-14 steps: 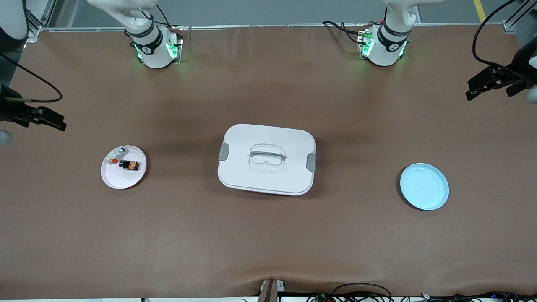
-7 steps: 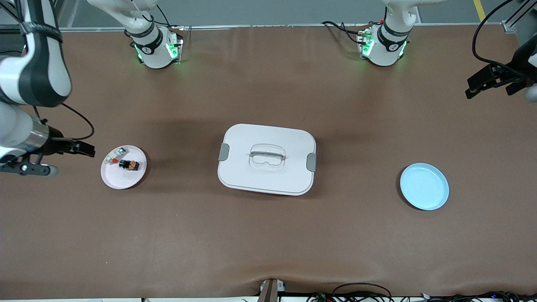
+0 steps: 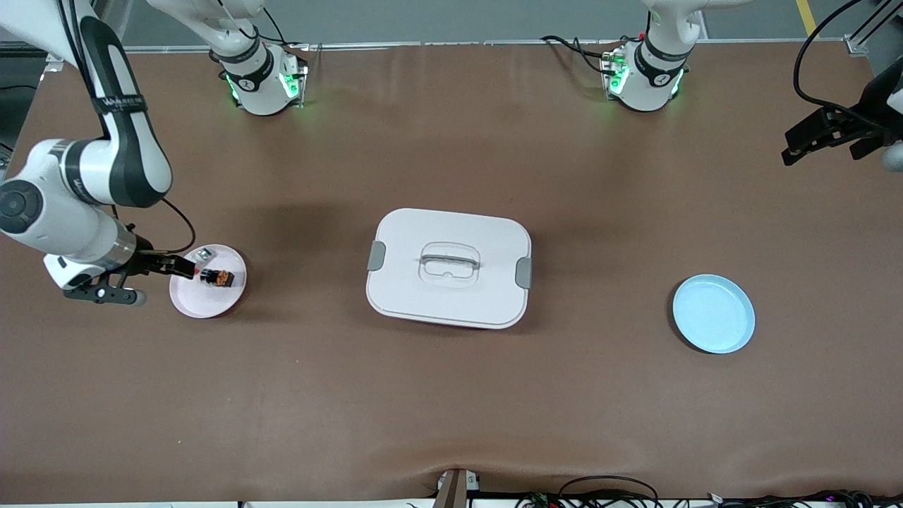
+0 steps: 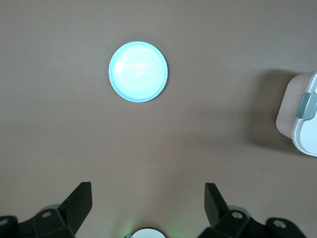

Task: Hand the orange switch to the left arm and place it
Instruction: 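Lower the right gripper and close it on the orange switch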

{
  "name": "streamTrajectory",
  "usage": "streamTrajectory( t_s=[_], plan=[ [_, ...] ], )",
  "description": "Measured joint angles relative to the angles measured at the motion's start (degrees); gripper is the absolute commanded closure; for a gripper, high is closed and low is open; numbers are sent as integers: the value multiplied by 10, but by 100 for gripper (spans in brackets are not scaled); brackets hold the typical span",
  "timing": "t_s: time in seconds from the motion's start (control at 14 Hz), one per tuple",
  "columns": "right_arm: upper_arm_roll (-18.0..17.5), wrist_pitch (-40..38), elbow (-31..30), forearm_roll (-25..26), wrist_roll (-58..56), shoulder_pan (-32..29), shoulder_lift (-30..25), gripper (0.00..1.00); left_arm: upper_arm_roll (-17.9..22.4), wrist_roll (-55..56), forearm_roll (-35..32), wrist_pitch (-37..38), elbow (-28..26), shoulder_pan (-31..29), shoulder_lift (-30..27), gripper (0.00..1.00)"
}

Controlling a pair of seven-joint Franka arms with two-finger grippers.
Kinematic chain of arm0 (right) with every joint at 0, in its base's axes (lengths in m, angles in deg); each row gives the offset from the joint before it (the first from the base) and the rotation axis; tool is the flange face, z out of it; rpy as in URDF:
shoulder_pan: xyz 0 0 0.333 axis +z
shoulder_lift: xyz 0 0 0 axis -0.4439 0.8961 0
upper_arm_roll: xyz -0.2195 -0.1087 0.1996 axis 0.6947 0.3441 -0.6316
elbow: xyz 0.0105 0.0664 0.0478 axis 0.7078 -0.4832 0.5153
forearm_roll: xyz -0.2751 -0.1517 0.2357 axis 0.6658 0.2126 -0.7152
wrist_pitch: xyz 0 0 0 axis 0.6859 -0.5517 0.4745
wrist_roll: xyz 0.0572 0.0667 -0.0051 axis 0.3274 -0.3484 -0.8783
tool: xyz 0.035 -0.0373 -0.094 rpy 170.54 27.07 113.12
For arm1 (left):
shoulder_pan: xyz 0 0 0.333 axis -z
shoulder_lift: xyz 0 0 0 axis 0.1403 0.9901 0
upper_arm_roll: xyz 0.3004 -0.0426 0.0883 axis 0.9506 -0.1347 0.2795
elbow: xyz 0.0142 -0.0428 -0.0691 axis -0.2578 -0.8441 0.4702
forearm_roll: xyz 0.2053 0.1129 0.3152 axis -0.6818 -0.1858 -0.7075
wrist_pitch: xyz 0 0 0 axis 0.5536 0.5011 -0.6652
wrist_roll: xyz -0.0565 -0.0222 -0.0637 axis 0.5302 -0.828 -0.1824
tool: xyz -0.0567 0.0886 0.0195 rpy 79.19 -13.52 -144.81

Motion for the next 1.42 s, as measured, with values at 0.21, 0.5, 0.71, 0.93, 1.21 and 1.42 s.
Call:
streamTrajectory(
  t_s=[0.21, 0.5, 0.71, 0.93, 1.21, 1.42],
  plan=[
    [0, 33, 0, 0, 0, 0, 39, 0, 0, 0, 0, 0, 0, 0, 0, 0],
    [0, 50, -1, 0, 0, 0, 76, 0, -1, 0, 0, 0, 0, 0, 0, 0],
    [-1, 50, -2, 0, 0, 0, 88, 0, -1, 0, 0, -2, 0, 2, 2, 0],
    [-1, 53, -7, 0, 0, 0, 94, 0, -2, 0, 0, -3, 0, 3, 2, 0],
    [-1, 56, -12, 0, 0, 0, 105, 0, -2, 0, 0, -3, 0, 3, 4, 0],
    [-1, 56, -15, 0, 0, 0, 110, 0, -2, 0, 0, -4, 0, 3, 8, 0]
  ],
)
